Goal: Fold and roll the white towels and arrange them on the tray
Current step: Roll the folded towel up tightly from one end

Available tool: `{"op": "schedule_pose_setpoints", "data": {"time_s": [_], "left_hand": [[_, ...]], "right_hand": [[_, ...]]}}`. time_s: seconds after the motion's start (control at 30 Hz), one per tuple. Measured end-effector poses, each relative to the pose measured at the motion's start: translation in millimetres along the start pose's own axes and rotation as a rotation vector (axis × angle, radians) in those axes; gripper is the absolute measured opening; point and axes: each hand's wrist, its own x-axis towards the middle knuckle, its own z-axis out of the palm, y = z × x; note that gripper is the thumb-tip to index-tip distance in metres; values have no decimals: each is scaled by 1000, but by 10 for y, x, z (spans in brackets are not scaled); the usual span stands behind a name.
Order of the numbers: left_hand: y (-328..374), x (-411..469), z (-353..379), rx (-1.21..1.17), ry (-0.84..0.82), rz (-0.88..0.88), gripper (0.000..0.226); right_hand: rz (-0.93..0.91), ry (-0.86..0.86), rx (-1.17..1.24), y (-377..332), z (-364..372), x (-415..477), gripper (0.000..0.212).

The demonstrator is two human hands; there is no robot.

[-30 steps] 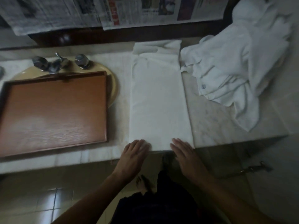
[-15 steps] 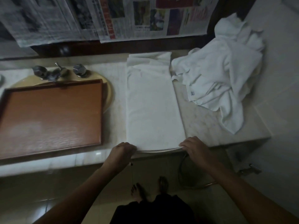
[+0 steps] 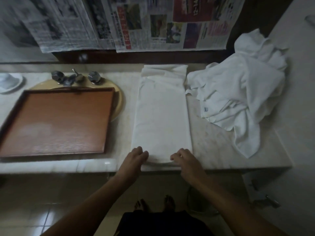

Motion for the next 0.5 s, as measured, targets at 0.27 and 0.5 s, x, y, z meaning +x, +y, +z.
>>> {"op": "schedule_pose_setpoints", "data": {"time_s": [0.27,0.5], "left_hand": [[-27,-199,197,21,27,-11,37],[54,-144,145,78,44,-6,6]], "right_hand": [[-175,39,-50,180,101,-138,65],[-237,-77,-147,212,96,-173,71]]}}
